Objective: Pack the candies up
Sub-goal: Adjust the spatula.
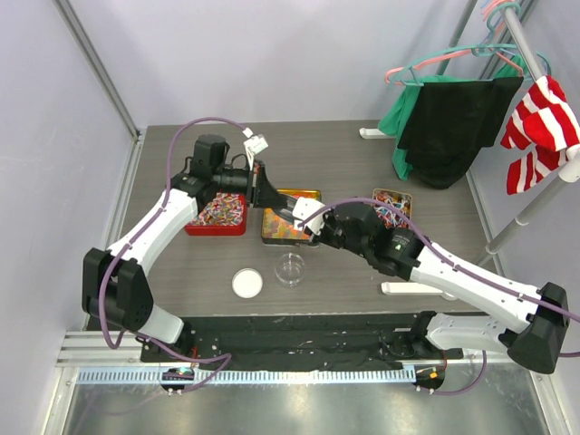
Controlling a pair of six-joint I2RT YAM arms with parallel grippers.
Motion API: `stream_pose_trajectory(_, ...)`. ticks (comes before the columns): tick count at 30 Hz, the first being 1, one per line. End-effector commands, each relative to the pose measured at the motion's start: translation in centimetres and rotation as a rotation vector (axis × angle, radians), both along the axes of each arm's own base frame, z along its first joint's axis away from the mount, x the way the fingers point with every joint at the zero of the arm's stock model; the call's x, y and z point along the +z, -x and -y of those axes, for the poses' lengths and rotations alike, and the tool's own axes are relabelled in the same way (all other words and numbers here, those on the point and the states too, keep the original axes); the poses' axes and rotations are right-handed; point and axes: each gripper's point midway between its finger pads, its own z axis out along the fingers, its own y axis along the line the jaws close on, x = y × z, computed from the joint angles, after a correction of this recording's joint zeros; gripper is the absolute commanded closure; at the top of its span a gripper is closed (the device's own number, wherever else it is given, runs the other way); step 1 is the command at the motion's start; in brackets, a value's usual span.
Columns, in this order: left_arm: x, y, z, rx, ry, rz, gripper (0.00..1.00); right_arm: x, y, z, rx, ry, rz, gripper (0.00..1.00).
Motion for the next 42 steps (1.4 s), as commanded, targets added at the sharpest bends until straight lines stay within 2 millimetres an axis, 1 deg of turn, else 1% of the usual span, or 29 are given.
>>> stream_pose_trajectory(1, -0.2, -0.5, 0.2, 0.002, 0.010, 0.025, 1.00, 4.3, -0.7, -1.4, -0.008, -0.123, 0.056, 0.74)
stream_pose_trajectory(3, -0.5, -0.7, 0.1, 0.008, 0.006, 0.025, 1.00, 4.8, -0.6, -1.6, -0.004, -0.137, 0.059, 0.75)
stream_pose_trajectory(6, -0.7, -0.7, 0.1, 0.010, 0.004, 0.018, 1.00, 4.7, -0.7, -1.6, -0.006, -0.133, 0.057, 0.78)
stream_pose_trajectory(8, -0.7, -0.7, 0.1, 0.010, 0.004, 0.018, 1.00, 4.7, -0.6, -1.7, -0.002, -0.134, 0.053, 0.83)
stream_pose_trajectory(10, -0.8, -0.7, 0.1, 0.010, 0.003, 0.015, 1.00, 4.5, -0.5, -2.0, 0.008, -0.135, 0.046, 0.90)
stream_pose_trajectory(13, -0.7, -0.7, 0.1, 0.011, 0.006, 0.018, 1.00, 4.5, -0.5, -2.1, 0.008, -0.135, 0.046, 0.98)
stream_pose_trajectory(17, -0.7, -0.8, 0.2, 0.013, 0.005, 0.017, 1.00, 4.5, -0.5, -2.1, 0.008, -0.136, 0.047, 0.99)
stream_pose_trajectory(18, -0.8, -0.8, 0.2, 0.015, 0.004, 0.016, 0.97, 4.6, -0.5, -2.2, 0.010, -0.139, 0.046, 0.99)
stream_pose_trajectory(22, -0.8, -1.3, -0.1, 0.040, -0.011, 0.028, 0.46, 4.9, -0.6, -1.9, -0.002, -0.137, 0.060, 0.99)
stream_pose_trajectory(23, -0.7, -1.7, -0.3, 0.054, -0.016, 0.035, 0.41, 4.8, -0.7, -1.7, -0.010, -0.127, 0.066, 0.99)
stream_pose_trajectory(24, -0.1, -2.4, -1.0, 0.084, -0.017, 0.053, 0.35, 4.8, -0.8, -1.6, -0.013, -0.125, 0.070, 0.99)
stream_pose_trajectory(25, -0.1, -3.1, -1.5, 0.111, -0.022, 0.055, 0.29, 4.8, -0.9, -1.4, -0.020, -0.120, 0.074, 0.99)
stream_pose_trajectory(26, 0.2, -3.7, -2.1, 0.138, -0.025, 0.058, 0.28, 4.7, -0.9, -1.4, -0.020, -0.116, 0.076, 0.99)
stream_pose_trajectory(27, 0.7, -4.8, -3.4, 0.184, -0.022, 0.066, 0.27, 4.7, -0.8, -1.3, -0.019, -0.113, 0.079, 0.99)
stream_pose_trajectory(28, 1.0, -5.3, -4.0, 0.203, -0.020, 0.068, 0.25, 4.5, -0.9, -1.2, -0.021, -0.107, 0.079, 0.99)
stream_pose_trajectory(29, 1.2, -5.7, -4.7, 0.227, -0.027, 0.072, 0.25, 4.2, -0.9, -1.1, -0.024, -0.098, 0.078, 0.99)
stream_pose_trajectory(31, 1.3, -6.8, -6.4, 0.282, -0.049, 0.102, 0.25, 4.5, -0.9, -0.8, -0.031, -0.100, 0.089, 0.99)
stream_pose_trajectory(33, 0.4, -7.1, -7.4, 0.319, -0.092, 0.103, 0.25, 4.8, -0.8, -0.8, -0.029, -0.109, 0.091, 0.99)
stream_pose_trajectory(34, 0.1, -7.1, -7.5, 0.319, -0.106, 0.116, 0.25, 5.1, -0.7, -0.8, -0.021, -0.116, 0.093, 0.99)
stream_pose_trajectory(37, -1.0, -7.0, -7.3, 0.316, -0.106, 0.081, 0.25, 5.2, -0.4, -1.0, -0.003, -0.123, 0.080, 0.99)
stream_pose_trajectory(42, -0.8, -7.6, -6.9, 0.323, -0.098, 0.065, 0.25, 5.1, -0.2, -1.2, 0.002, -0.129, 0.066, 0.99)
